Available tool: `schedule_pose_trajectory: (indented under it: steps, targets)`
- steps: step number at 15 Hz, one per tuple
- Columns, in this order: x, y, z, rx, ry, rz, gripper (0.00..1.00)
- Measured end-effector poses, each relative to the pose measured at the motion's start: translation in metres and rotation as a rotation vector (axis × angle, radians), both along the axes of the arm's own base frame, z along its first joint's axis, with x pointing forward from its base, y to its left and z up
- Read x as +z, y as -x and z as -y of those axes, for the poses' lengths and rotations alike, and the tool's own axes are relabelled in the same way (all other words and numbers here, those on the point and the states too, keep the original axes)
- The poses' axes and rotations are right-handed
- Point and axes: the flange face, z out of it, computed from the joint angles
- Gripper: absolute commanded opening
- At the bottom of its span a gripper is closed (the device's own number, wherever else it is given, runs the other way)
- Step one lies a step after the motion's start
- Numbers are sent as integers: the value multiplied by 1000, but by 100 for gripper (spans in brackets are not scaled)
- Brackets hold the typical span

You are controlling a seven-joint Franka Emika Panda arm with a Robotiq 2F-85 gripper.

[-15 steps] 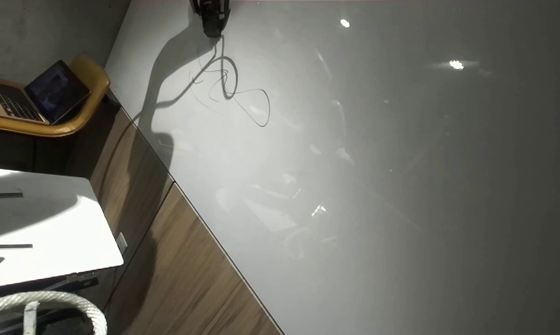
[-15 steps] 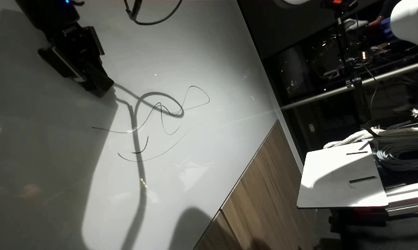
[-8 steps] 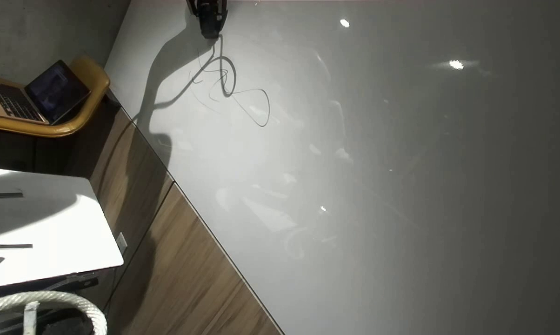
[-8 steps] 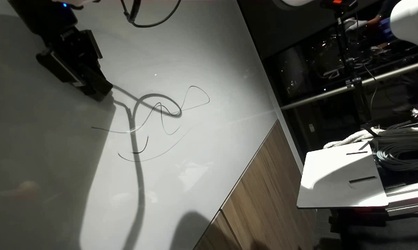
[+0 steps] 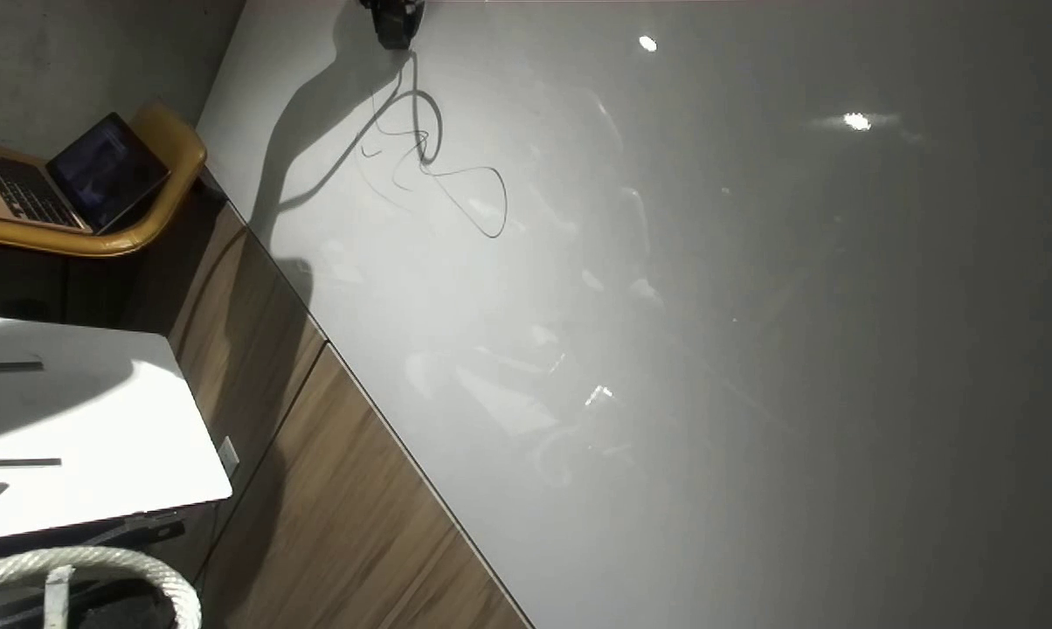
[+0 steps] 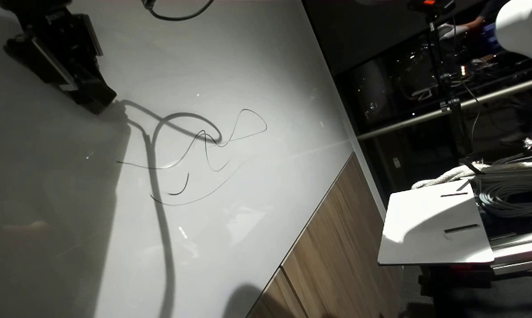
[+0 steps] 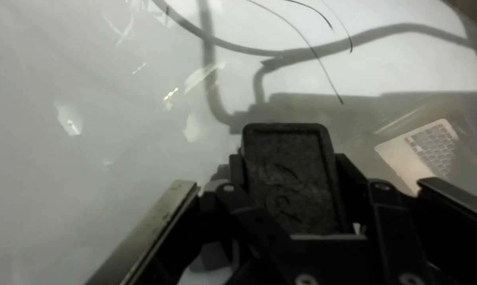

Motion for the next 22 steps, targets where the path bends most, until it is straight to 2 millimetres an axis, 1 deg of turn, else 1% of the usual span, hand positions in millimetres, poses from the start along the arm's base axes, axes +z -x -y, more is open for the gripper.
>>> schedule_pose_trajectory:
  steps: [3, 9, 13, 15, 18, 20, 22]
  targets:
    - [22, 6, 7, 17, 3, 39, 31]
    - [63, 16, 28, 15, 8, 110, 31]
    - [82, 19, 42, -1, 0, 138, 31]
    - [85, 19, 45, -3, -3, 142, 31]
    - [81, 18, 43, -1, 0, 138, 31]
    - [74, 16, 38, 5, 6, 129, 31]
    - [62, 14, 28, 16, 16, 117, 31]
